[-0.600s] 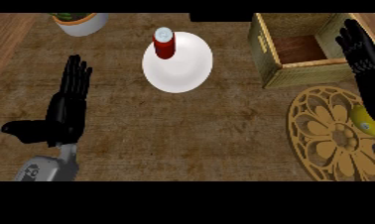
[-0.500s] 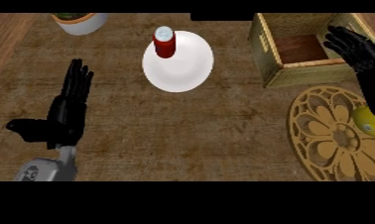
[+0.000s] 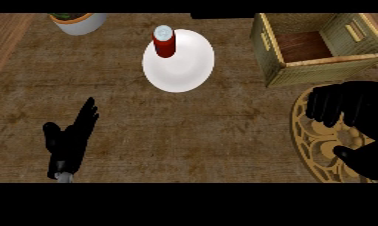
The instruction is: Pick the lemon from the placemat and place it in the basket
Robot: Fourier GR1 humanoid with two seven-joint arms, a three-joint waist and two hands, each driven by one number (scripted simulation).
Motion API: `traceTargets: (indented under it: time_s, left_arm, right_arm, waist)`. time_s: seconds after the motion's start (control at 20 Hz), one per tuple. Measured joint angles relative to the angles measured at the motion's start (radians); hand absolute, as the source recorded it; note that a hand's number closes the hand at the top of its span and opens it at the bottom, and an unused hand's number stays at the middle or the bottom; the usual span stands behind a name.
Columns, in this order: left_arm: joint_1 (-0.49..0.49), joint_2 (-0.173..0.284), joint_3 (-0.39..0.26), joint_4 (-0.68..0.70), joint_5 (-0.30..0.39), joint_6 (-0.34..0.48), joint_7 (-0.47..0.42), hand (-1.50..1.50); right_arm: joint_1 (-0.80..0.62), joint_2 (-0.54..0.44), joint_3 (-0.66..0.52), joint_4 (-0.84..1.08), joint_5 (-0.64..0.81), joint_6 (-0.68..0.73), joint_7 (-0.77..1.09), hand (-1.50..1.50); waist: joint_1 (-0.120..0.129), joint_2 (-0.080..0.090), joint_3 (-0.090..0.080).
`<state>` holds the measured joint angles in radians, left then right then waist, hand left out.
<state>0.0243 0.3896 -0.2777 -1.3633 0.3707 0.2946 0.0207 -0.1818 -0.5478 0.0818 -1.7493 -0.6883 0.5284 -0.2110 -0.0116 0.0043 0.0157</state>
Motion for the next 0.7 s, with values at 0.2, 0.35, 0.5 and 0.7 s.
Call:
traceTargets:
  time_s: [0.2,0.35,0.5,0.7]
  left_arm:
    - [0.016,0.035,0.008,-0.017,0.01,-0.024,0.041,0.0]
    - [0.021,0.039,0.007,-0.022,0.012,-0.032,0.05,0.0]
    - [0.023,0.048,0.011,-0.024,0.015,-0.043,0.053,0.0]
    - [0.018,0.048,0.009,-0.026,0.012,-0.048,0.06,0.0]
  right_arm:
    - [0.107,-0.113,-0.104,0.02,0.007,0.198,-0.102,-1.5]
    - [0.102,-0.203,-0.229,0.05,0.099,0.2,-0.122,-1.5]
    - [0.084,-0.303,-0.356,0.094,0.199,0.19,-0.143,-1.5]
    - [0.067,-0.438,-0.481,0.173,0.319,0.197,-0.185,-1.5]
  waist:
    - [-0.016,-0.009,-0.002]
    - [-0.019,-0.011,-0.003]
    - [-0.018,-0.01,-0.004]
    - [-0.007,-0.006,-0.004]
